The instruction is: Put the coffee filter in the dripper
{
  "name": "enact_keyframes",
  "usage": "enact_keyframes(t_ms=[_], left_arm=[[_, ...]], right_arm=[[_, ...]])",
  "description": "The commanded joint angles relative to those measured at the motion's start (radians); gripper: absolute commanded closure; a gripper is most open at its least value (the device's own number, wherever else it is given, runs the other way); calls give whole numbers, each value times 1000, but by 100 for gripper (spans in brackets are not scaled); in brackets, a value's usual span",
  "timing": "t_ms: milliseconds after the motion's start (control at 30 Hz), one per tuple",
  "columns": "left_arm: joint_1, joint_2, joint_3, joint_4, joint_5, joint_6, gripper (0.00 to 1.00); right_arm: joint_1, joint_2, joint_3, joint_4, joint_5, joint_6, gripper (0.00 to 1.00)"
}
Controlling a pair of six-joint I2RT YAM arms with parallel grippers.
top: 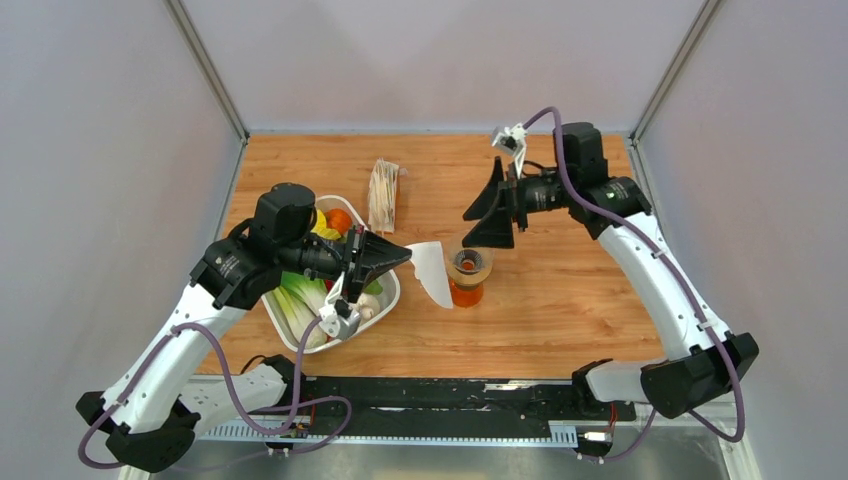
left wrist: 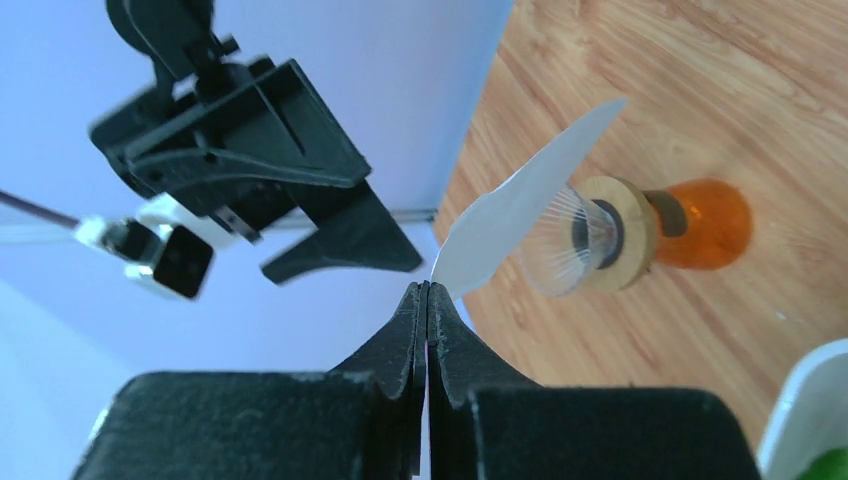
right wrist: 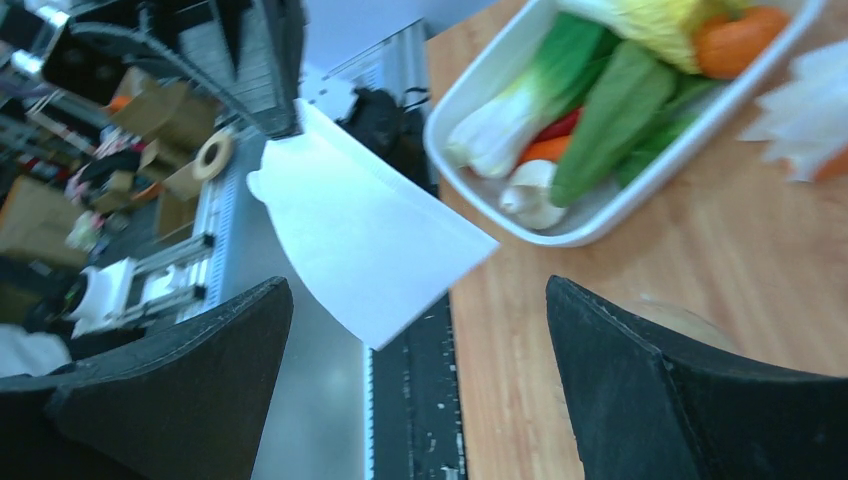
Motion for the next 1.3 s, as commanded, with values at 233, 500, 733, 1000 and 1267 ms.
enact_keyframes(t_ms=[233, 500, 733, 1000, 1267], left_arm=[[-32, -3, -17, 6, 215, 351, 100], [-61, 4, -22, -27, 245, 425, 100], [-64, 10, -42, 1, 209, 405, 100], [-63, -12, -111, 172, 133, 215, 100], [-63, -68, -149, 379, -120, -256, 45]], right_arm=[[119, 19, -34, 11, -242, -89, 0], [172, 90, 9, 8, -264, -157, 0], [226, 79, -34, -2, -289, -181, 22], [241, 79, -52, -41, -270, -173, 97], [168, 64, 8, -56, -218, -166, 100]])
